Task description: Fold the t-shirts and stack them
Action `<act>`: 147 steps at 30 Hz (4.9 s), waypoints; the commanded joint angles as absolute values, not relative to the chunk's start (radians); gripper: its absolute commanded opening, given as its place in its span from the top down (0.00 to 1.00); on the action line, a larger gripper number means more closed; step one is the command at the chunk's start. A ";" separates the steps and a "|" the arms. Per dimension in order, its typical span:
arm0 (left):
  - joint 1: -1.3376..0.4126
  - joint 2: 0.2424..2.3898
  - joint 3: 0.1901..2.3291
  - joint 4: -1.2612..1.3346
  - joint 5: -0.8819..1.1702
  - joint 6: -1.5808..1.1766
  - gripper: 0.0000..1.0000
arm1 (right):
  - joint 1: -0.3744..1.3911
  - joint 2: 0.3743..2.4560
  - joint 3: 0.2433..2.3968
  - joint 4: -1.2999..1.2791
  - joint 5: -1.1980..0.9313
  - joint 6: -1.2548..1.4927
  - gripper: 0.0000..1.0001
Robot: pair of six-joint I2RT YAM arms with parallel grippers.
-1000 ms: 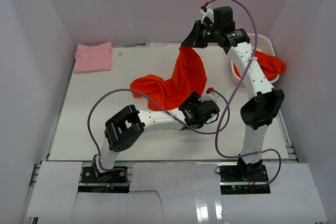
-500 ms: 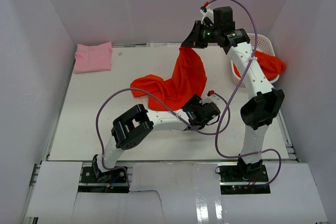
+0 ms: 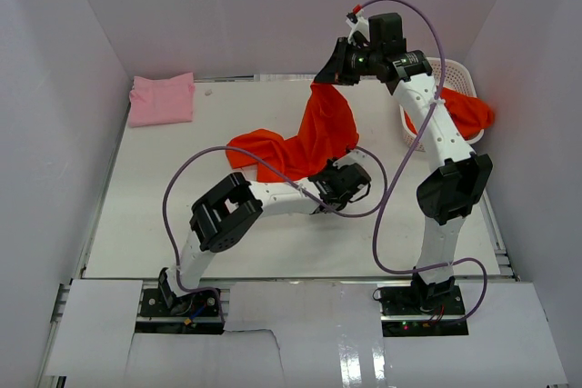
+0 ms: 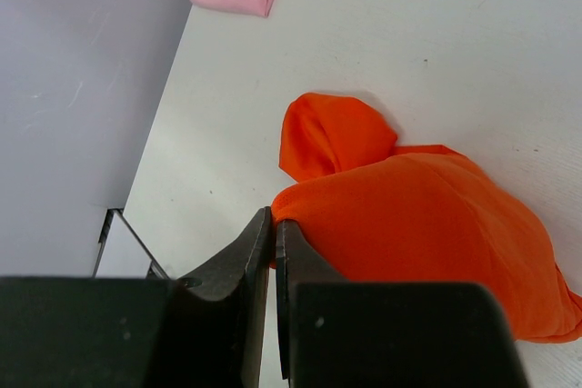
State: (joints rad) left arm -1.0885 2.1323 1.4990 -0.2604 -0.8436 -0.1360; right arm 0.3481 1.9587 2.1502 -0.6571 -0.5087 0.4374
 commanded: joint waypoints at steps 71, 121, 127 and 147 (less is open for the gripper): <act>-0.480 1.764 1.354 -0.569 0.350 -0.314 1.00 | 0.299 1.388 1.532 -0.546 -0.218 0.221 0.92; -0.813 2.198 2.030 -1.078 -0.406 -0.328 0.20 | 0.158 2.046 1.799 -0.413 -0.160 0.238 0.92; -0.848 2.194 1.935 -1.042 -0.453 -0.356 0.25 | 0.152 2.039 1.772 -0.407 -0.166 0.239 0.92; -0.894 2.158 1.818 -0.854 -0.330 -0.318 0.33 | 0.126 2.042 1.729 -0.393 -0.187 0.238 0.92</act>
